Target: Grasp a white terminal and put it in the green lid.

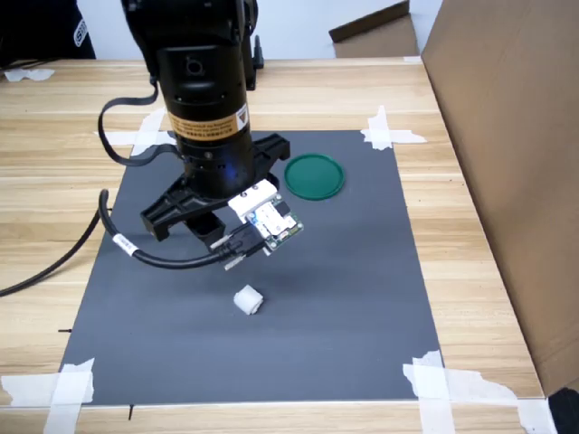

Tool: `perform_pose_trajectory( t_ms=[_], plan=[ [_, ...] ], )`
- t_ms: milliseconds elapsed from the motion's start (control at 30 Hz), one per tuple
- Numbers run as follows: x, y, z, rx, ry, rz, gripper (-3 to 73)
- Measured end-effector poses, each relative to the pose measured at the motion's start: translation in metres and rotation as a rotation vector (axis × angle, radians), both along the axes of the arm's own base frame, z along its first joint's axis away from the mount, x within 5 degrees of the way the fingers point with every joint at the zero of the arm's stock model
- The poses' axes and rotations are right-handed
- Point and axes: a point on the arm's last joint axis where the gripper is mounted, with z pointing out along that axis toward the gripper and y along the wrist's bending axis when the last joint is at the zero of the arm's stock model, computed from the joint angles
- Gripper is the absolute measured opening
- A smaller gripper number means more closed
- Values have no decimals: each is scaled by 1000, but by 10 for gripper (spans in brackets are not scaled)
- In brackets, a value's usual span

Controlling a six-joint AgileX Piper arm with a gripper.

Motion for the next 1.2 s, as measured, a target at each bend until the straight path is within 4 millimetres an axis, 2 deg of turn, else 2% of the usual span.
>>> perform_pose_trajectory(
  t_ms=[133,167,267,367,533,700,1000,1200],
  plan=[
    [4,2,-2,6,-24,0,486],
    [9,2,-11,1,-11,5,486],
    [14,3,-21,-14,-8,63,486],
    [13,3,-21,-31,1,112,486],
    [12,6,-24,-61,22,97,487],
    [21,12,-44,-87,22,93,488],
    [23,15,-45,-64,0,135,489],
    [22,16,-53,-74,44,195,489]
  ],
)
